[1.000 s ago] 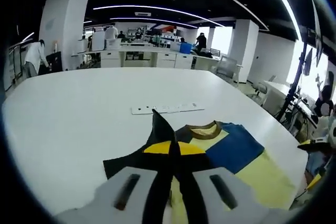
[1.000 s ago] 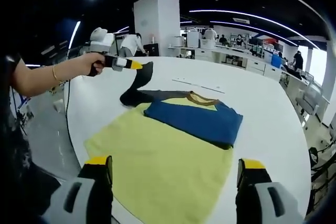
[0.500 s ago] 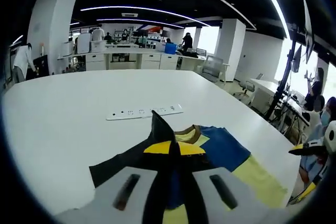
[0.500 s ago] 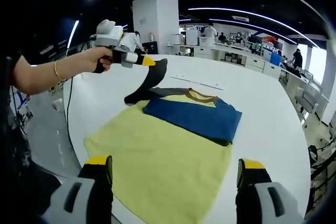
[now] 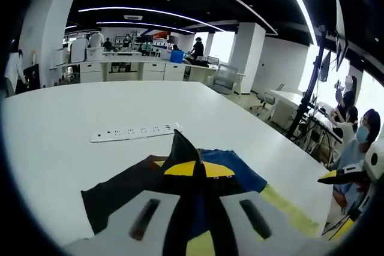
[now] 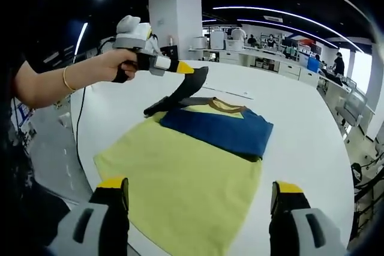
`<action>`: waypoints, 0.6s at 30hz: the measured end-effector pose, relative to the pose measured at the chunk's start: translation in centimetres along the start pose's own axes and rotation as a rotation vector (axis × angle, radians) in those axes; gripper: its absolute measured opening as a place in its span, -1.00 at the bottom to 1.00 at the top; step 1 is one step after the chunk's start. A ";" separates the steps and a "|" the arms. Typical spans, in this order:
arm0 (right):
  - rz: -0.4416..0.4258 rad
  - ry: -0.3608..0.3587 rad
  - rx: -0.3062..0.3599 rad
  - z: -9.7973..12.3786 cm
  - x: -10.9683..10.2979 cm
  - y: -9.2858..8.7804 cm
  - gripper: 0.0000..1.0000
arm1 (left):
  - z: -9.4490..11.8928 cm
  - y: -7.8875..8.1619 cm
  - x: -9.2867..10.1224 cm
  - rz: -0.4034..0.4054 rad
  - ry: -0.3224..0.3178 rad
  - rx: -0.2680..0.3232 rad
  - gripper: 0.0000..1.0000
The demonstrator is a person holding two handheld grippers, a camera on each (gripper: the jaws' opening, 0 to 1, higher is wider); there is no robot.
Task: Fold the garment on the visible template until the final outline fits inside the template.
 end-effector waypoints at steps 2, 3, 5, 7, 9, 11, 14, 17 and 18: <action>-0.002 -0.006 0.000 0.1 0.2 -0.1 0.98 | -0.3 0.0 0.4 -0.004 -0.009 -0.002 -1.00; -0.004 -0.007 0.000 0.1 0.2 -0.1 0.98 | -0.5 -0.1 0.6 -0.006 -0.016 -0.003 -1.00; -0.008 -0.009 -0.001 0.2 0.4 -0.2 0.98 | -0.9 -0.1 1.0 -0.001 -0.025 -0.005 -1.00; -0.012 -0.011 -0.002 0.2 0.5 -0.3 0.98 | -1.2 -0.1 1.3 0.000 -0.037 -0.004 -1.00; -0.016 -0.013 -0.004 0.2 0.5 -0.5 0.98 | -1.6 0.0 1.7 0.001 -0.052 -0.003 -1.00; -0.021 -0.012 -0.005 0.2 0.6 -0.6 0.98 | -1.9 0.0 2.1 0.012 -0.069 0.000 -1.00; -0.027 -0.014 -0.007 0.2 0.7 -0.8 0.98 | -2.3 0.1 2.7 0.022 -0.087 0.004 -1.00; -0.033 -0.017 -0.007 0.2 0.8 -0.9 0.98 | -2.6 0.2 3.3 0.025 -0.112 0.016 -1.00; -0.034 -0.019 -0.007 0.3 0.8 -0.9 0.98 | -2.8 0.3 3.6 0.027 -0.122 0.017 -1.00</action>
Point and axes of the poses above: the point that each gripper's makers call its tool centre point, and the gripper's own axes: z roughly backward along the fingers, x roughly to its right, y roughly out of its top, the point moved 8 cm from there along z, roughly backward along the fingers, and after that the axes turned 4 degrees about -z, right-handed, at the moved point
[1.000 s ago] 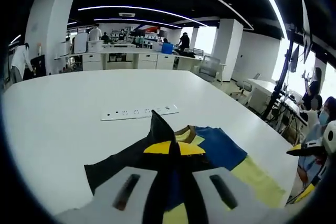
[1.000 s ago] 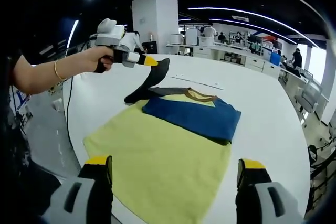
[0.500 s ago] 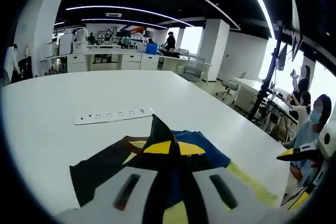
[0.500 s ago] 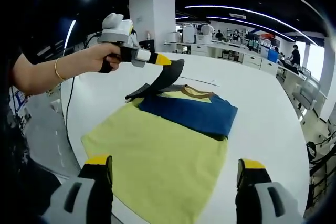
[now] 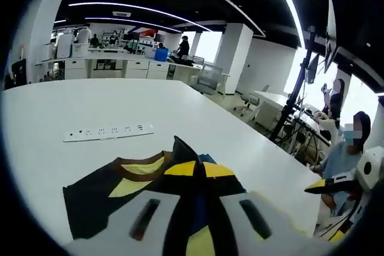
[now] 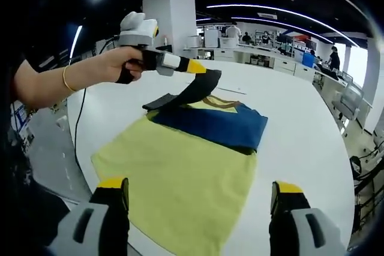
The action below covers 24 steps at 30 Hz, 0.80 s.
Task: Fold the garment on the visible template until the final outline fits inside the template.
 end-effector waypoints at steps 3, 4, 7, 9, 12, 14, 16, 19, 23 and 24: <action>-0.004 -0.003 -0.001 0.1 0.1 -0.1 0.98 | -0.3 -0.1 0.7 0.003 -0.027 0.000 -1.00; -0.006 -0.005 0.002 0.1 0.1 -0.1 0.98 | -0.5 -0.2 1.0 0.001 -0.037 0.000 -1.00; -0.009 -0.006 0.000 0.2 0.2 -0.2 0.98 | -0.8 -0.5 1.6 0.001 -0.058 -0.006 -1.00; -0.009 -0.006 -0.002 0.1 0.2 -0.3 0.98 | -1.0 -0.6 1.9 0.008 -0.074 -0.007 -1.00; -0.013 -0.007 0.000 0.2 0.2 -0.4 0.98 | -1.4 -0.8 2.4 0.020 -0.093 -0.010 -1.00; -0.016 -0.009 0.001 0.2 0.2 -0.5 0.98 | -1.6 -1.0 2.9 0.024 -0.107 -0.010 -1.00; -0.022 -0.012 0.002 0.3 0.4 -0.6 0.98 | -2.0 -1.3 3.4 0.020 -0.124 -0.017 -1.00; -0.032 -0.017 0.000 0.4 0.5 -0.9 0.98 | -2.4 -1.9 4.0 0.018 -0.147 -0.034 -1.00; -0.044 -0.022 -0.004 0.6 0.7 -1.3 0.98 | -3.1 -3.0 4.8 0.024 -0.173 -0.065 -1.00; -0.046 -0.024 -0.006 0.6 0.8 -1.4 0.98 | -3.3 -3.4 5.0 0.021 -0.177 -0.073 -1.00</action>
Point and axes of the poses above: the point that each gripper's makers call its tool centre point, and the gripper's own axes: z roughly backward along the fingers, x roughly to its right, y roughly out of its top, the point moved 8 cm from there along z, roughly backward along the fingers, and after that the axes turned 4 degrees about -z, right-handed, at the moved point
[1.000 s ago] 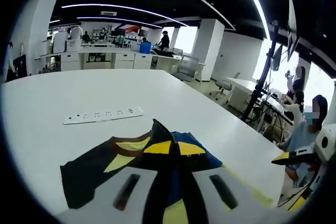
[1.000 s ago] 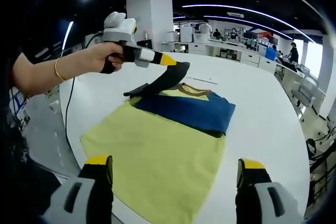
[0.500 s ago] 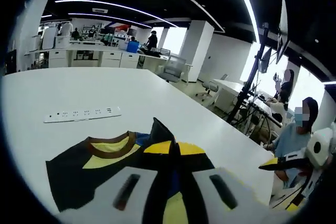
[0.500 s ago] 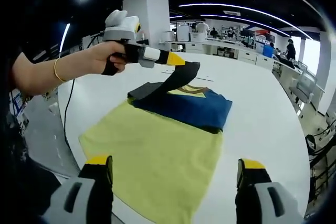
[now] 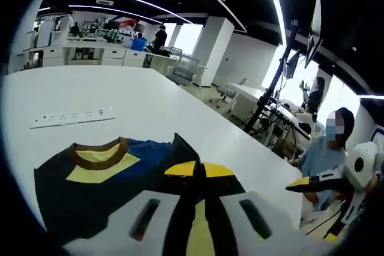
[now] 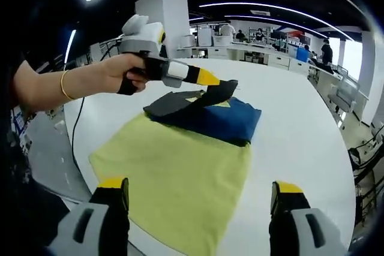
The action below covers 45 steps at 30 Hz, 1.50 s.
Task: Fold the garment on the visible template until the final outline fits inside the template.
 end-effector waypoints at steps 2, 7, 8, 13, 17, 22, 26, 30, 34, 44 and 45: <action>-0.005 -0.002 -0.004 0.0 0.1 -0.2 0.98 | -0.4 -0.5 0.1 0.000 -0.006 -0.018 -1.00; -0.015 -0.005 -0.007 -0.1 0.4 -0.3 0.98 | -1.2 -2.1 0.5 0.001 -0.018 -0.058 -1.00; -0.016 -0.006 -0.005 -0.1 0.5 -0.3 0.98 | -1.3 -2.4 0.6 0.001 -0.021 -0.061 -1.00; -0.022 -0.010 -0.004 -0.1 0.8 -0.2 0.98 | -2.4 -4.0 1.2 -0.004 -0.032 -0.101 -1.00; -0.029 -0.018 -0.001 0.1 1.2 -0.3 0.98 | -3.1 -5.4 1.7 0.011 -0.034 -0.145 -1.00; -0.044 -0.027 -0.001 0.3 1.5 -0.7 0.98 | -3.6 -6.8 2.3 -0.001 -0.055 -0.173 -0.96; -0.061 -0.031 0.002 0.3 1.7 -0.9 0.97 | -3.0 -7.0 2.6 -0.021 -0.074 -0.173 -0.85; -0.069 -0.019 0.011 0.2 1.5 -0.8 0.97 | -2.1 -6.5 2.2 -0.036 -0.061 -0.151 -0.59; -0.063 -0.007 0.016 -0.1 1.3 -0.4 0.97 | -1.3 -5.6 1.5 -0.091 -0.032 -0.111 -0.26; -0.041 0.024 0.023 -0.9 0.7 0.5 0.97 | 2.7 -4.0 -1.6 -0.193 0.038 -0.070 0.20; -0.036 0.028 0.022 -1.1 0.6 0.6 0.97 | 3.0 -4.0 -2.0 -0.196 0.049 -0.072 0.27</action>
Point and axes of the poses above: the point that each gripper's makers call its tool centre point, and the gripper's own axes: z roughly backward along the fingers, x roughly to its right, y roughly out of its top, the point moved 8 cm from there along z, roughly backward along the fingers, and after that the axes turned 4 degrees about -z, right-handed, at the moved point
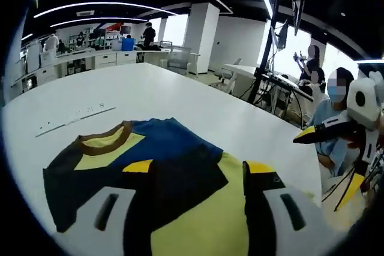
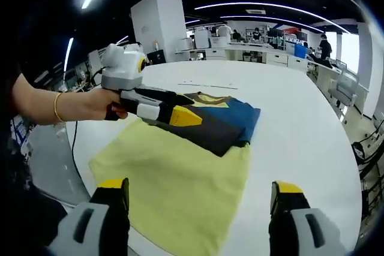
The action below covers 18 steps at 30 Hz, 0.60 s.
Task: Fold the garment on the visible template until the final outline fits inside the template.
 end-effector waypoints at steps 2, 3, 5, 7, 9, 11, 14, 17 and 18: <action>0.008 0.005 -0.003 -0.1 -0.1 0.1 0.97 | 0.8 -0.2 -1.0 -0.002 0.028 -0.001 0.38; 0.009 0.006 -0.003 -0.1 -0.1 0.2 0.97 | 1.1 -0.3 -1.3 -0.003 0.037 -0.003 0.41; 0.010 0.010 0.001 -0.2 -0.2 0.3 0.98 | 2.0 -0.6 -2.2 -0.012 0.065 -0.012 0.49; 0.012 0.013 0.000 -0.3 -0.3 0.3 0.98 | 2.7 -0.7 -2.8 -0.013 0.088 -0.013 0.56; 0.018 0.019 -0.007 -0.4 -0.3 0.3 0.98 | 3.6 -0.9 -3.5 -0.009 0.113 -0.011 0.63; 0.022 0.025 -0.014 -0.6 -0.4 0.3 0.99 | 4.4 -1.2 -4.4 -0.001 0.147 -0.007 0.75; 0.023 0.026 -0.014 -0.7 -0.4 0.5 0.99 | 5.4 -1.8 -5.3 0.007 0.178 -0.006 0.85; 0.023 0.029 -0.008 -0.8 -0.4 0.7 0.99 | 6.7 -2.4 -6.2 -0.002 0.204 -0.008 0.84; 0.024 0.030 -0.008 -0.8 -0.4 0.8 0.99 | 7.0 -2.5 -6.4 -0.002 0.217 0.002 0.82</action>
Point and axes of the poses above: the point that each gripper's makers call its tool centre point, and the gripper's own axes: z roughly backward along the fingers, x roughly to its right, y roughly out of its top, the point moved 8 cm from there along z, roughly backward along the fingers, and after that the axes turned 4 degrees about -z, right-handed, at the moved point
